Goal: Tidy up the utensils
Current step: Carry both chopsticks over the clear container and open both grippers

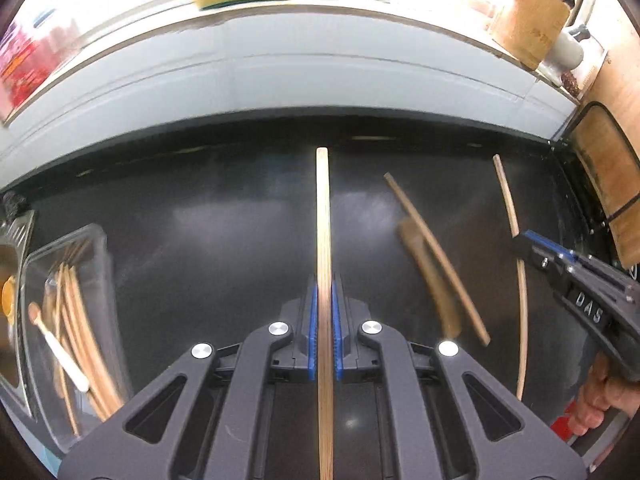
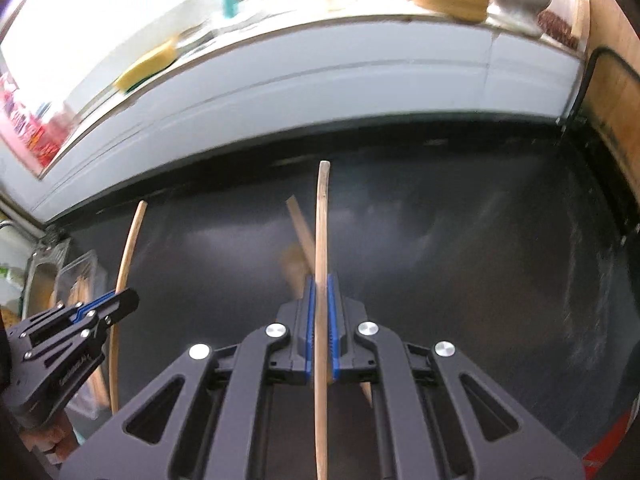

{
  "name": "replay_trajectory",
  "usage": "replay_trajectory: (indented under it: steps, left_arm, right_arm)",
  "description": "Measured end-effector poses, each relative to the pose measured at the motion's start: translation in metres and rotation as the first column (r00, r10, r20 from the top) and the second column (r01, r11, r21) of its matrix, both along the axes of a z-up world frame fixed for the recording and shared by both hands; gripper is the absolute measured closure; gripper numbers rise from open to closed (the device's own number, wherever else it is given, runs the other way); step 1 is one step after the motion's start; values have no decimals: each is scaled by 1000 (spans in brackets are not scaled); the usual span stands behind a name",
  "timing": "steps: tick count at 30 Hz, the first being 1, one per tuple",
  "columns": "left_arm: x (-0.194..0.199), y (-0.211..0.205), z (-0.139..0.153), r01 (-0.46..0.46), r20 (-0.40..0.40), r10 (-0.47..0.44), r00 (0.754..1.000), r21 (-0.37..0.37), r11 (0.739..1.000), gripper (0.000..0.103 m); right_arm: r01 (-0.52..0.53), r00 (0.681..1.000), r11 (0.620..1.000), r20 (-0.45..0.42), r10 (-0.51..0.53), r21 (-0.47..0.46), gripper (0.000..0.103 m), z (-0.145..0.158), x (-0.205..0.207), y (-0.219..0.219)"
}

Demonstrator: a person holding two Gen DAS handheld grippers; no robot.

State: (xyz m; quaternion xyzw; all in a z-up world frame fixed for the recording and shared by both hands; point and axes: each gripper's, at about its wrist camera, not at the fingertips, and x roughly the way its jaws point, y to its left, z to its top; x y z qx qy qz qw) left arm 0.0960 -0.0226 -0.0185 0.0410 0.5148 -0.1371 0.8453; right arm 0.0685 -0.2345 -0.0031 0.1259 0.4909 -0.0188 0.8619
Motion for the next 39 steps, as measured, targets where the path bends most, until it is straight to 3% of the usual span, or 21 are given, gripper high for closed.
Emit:
replay_trajectory:
  steps: [4,12,23,28,39]
  left_arm:
    - [-9,41,2,-41,-2,41,999,-11,999,97]
    - [-10,135,29,-192,30,194,980,-62,979,97]
    - [-24,274,41,-405,33,410,912,-100,909,97]
    - [-30,301,33,-432,14,435,900,-90,897,97]
    - [-23,318,23,-397,-8,398,917,-97,913,97]
  right_arm:
    - [-58,998,998,-32,59,31,96,-8,-9,42]
    - [-148,989,987,6,148,60,96,16,3,111]
    - [-359,933,929,24,359,83,96,24,11,243]
    - [-412,911,907,12,412,90,96,21,14,292]
    - [-426,904,900,-13,428,90,96,9,18,340]
